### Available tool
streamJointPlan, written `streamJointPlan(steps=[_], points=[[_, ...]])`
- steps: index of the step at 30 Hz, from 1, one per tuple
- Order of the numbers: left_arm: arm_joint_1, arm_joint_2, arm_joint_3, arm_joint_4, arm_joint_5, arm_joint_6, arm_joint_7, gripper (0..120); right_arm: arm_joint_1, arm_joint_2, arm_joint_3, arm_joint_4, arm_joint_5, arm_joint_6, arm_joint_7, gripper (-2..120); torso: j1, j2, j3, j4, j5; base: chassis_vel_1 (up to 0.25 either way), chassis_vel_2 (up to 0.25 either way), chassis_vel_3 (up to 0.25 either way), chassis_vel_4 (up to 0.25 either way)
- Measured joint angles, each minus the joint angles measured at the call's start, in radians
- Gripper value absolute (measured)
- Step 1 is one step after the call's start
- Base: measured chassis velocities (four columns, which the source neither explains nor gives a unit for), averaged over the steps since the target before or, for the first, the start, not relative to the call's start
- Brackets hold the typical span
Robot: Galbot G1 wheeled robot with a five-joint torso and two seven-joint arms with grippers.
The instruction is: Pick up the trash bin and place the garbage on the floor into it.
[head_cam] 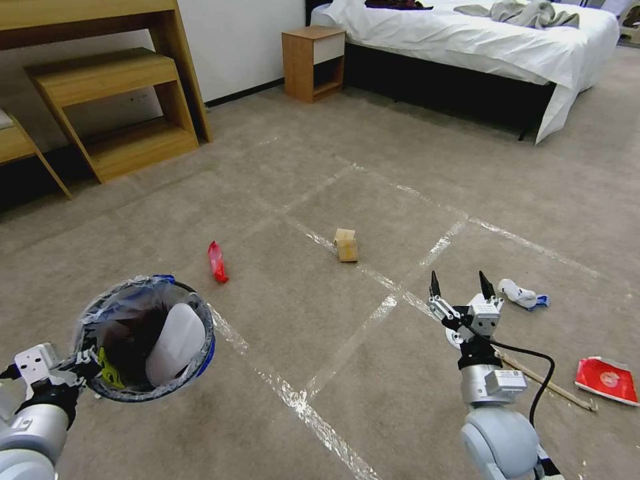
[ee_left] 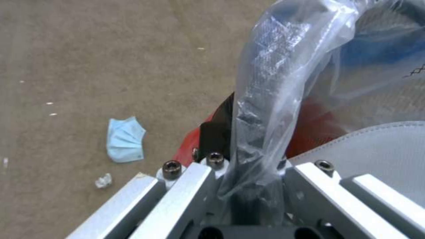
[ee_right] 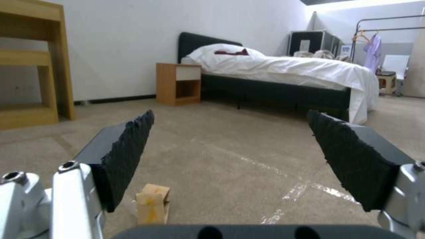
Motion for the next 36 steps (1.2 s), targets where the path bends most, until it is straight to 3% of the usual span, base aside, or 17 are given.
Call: streamJointPlan(steps=[36], points=[[0.016,0.012,-0.015,-0.014,-0.030,0.011,-0.011,1,0.010,0.000,-0.015,-0.007,0.001,-0.007,-0.001,86,0.000,0.000,0.000,-0.0001,0.0000,-0.074,0.072,0.072,-0.072]])
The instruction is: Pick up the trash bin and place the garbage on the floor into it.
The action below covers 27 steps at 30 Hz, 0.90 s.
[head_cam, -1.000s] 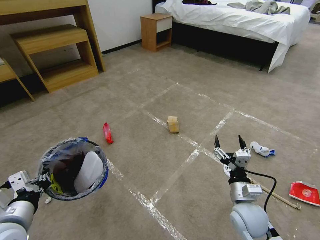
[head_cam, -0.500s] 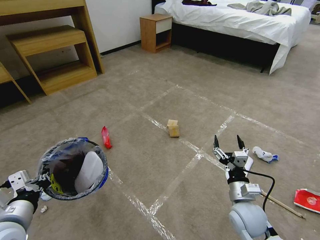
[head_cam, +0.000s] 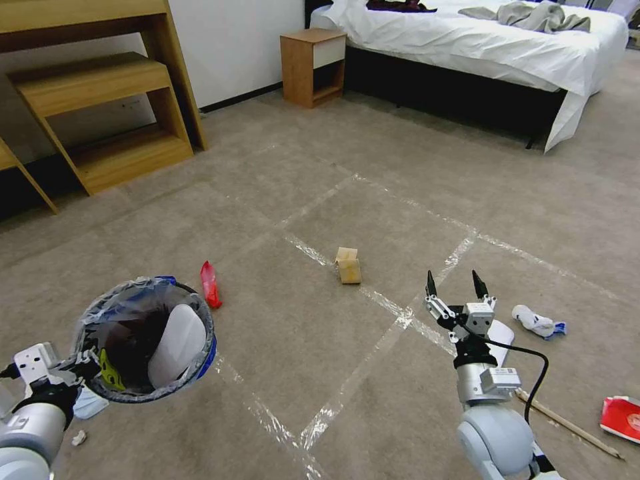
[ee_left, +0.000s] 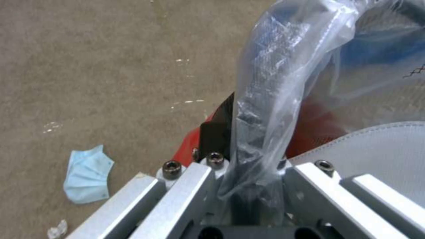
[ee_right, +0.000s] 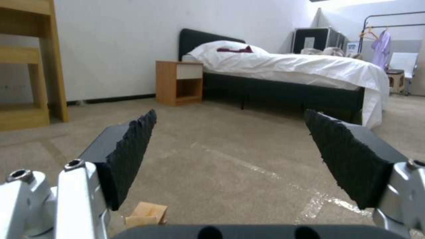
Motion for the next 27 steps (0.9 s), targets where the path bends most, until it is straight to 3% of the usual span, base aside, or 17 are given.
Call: streamJointPlan(steps=[27], points=[[-0.012,-0.005,0.004,0.017,0.005,-0.007,0.001,1,0.005,0.003,0.000,-0.014,0.008,0.014,0.007,93,0.000,0.000,0.000,0.0001,-0.0001,-0.034,0.034,0.034,-0.032]])
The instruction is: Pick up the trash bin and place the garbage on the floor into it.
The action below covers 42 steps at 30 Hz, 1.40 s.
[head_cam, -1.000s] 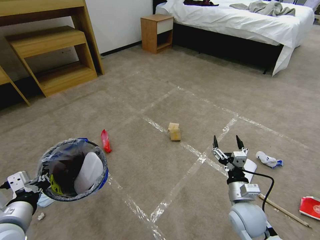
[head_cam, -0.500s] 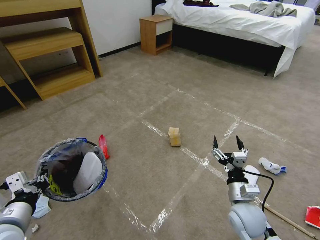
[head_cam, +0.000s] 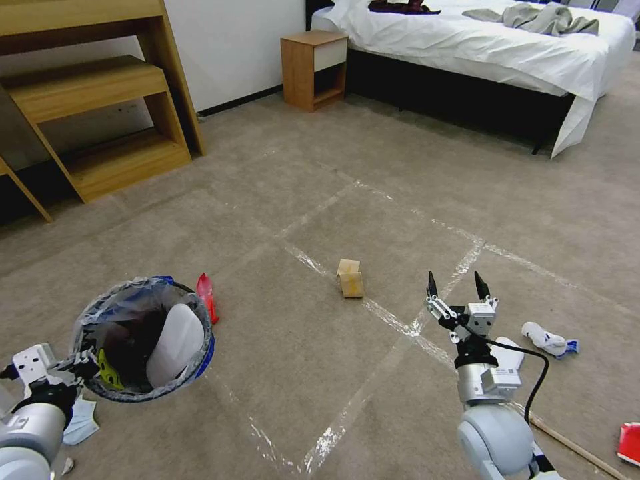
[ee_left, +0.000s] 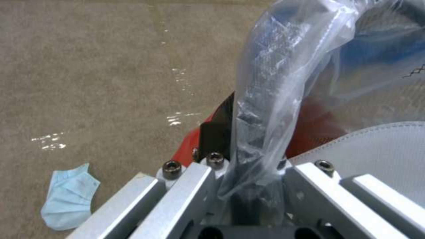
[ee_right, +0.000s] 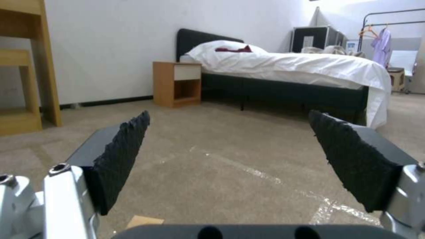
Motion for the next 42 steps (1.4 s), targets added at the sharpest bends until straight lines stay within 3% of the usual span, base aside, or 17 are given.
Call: streamJointPlan(steps=[12,42], points=[[-0.006,-0.002,0.003,0.007,0.001,-0.002,0.000,1,0.013,0.006,-0.007,-0.011,0.002,0.010,0.008,100,0.000,0.000,0.000,0.0000,0.0000,0.000,0.000,0.000,0.000],[-0.013,-0.015,0.013,0.021,0.021,-0.013,0.004,1,0.011,-0.017,0.008,0.000,0.024,0.000,0.016,100,0.000,0.000,0.000,0.0000,0.0001,0.000,0.000,0.000,0.000]])
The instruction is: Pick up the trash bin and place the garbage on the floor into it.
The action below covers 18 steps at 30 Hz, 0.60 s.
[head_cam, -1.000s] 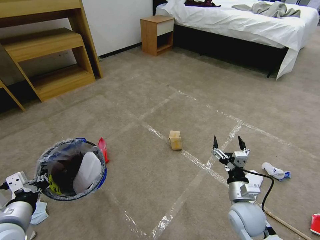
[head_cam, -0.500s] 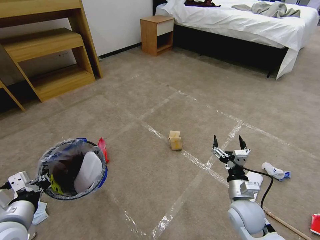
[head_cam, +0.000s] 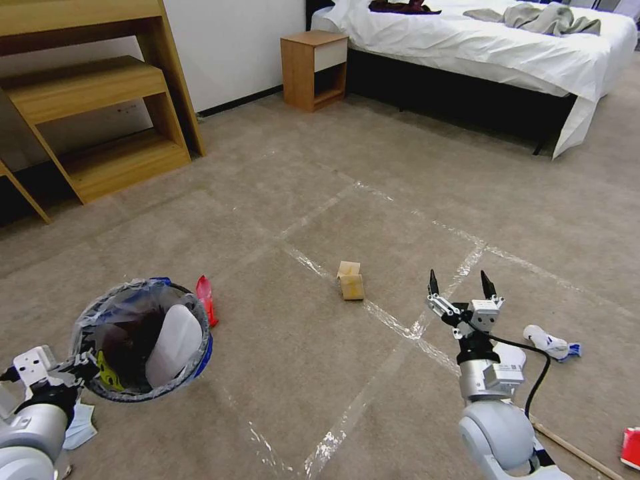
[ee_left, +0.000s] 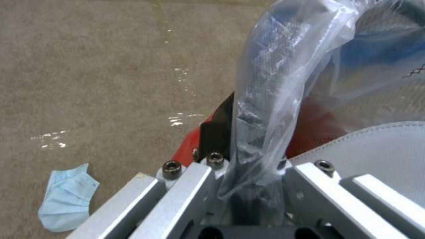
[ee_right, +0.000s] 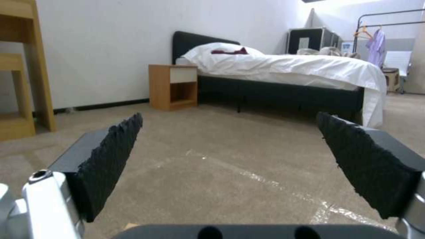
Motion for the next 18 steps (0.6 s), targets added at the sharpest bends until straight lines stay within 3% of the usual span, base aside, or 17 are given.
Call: streamJointPlan(steps=[6,9,18], points=[[0.003,-0.002,0.002,-0.001,0.004,0.000,0.001,1,-0.001,-0.024,0.019,0.013,0.029,-0.045,0.044,100,0.000,0.000,0.000,-0.0001,0.0000,0.000,0.000,0.000,0.000],[0.004,-0.004,0.002,0.002,0.006,-0.002,0.003,1,0.009,-0.050,0.022,0.018,0.087,-0.156,0.130,100,0.000,0.000,0.000,0.0000,0.0000,0.000,0.000,0.000,0.000],[-0.003,-0.008,0.004,0.012,0.008,-0.006,0.005,1,0.025,-0.071,0.028,0.008,0.240,-0.360,0.267,100,0.000,0.000,0.000,0.0000,0.0001,0.000,0.000,0.000,0.000]])
